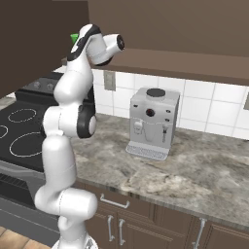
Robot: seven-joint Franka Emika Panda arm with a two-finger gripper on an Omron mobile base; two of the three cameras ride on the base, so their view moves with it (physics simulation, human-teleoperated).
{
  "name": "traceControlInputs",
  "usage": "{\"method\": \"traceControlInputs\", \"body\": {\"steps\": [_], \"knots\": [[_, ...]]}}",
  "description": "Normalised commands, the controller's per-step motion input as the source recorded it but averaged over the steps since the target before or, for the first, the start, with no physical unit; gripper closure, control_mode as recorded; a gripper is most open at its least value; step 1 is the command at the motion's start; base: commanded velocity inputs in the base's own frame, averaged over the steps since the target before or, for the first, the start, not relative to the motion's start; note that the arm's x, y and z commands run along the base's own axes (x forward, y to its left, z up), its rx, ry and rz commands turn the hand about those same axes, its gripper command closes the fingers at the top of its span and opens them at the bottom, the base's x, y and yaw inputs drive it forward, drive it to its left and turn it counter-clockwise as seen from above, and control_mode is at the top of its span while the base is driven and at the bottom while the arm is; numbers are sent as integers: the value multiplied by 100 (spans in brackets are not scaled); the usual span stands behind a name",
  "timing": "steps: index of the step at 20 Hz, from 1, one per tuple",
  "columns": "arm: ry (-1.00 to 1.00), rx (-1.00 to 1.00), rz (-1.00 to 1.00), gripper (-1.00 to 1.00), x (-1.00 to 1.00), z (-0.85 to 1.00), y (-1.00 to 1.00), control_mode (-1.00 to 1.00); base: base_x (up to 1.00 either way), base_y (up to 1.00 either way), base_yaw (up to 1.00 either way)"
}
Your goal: There is a tray on the dining counter. Grab the cup, mug, and pitcher and place them on the tray. The pitcher may be placed next to the tray if it cannot fit the tray.
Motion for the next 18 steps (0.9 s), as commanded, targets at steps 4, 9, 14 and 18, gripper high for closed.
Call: {"method": "traceControlInputs", "body": {"steps": [4, 9, 14, 18], "knots": [[-3, 0, 0, 100, 20, 0, 10, -100, 0, 0, 0], [-1, 0, 0, 100, 11, 0, -1, -100, 0, 0, 0], [-3, 0, 0, 100, 0, 0, -6, -100, 0, 0, 0], [-8, 0, 0, 100, -18, 0, -20, -100, 0, 0, 0]]}}
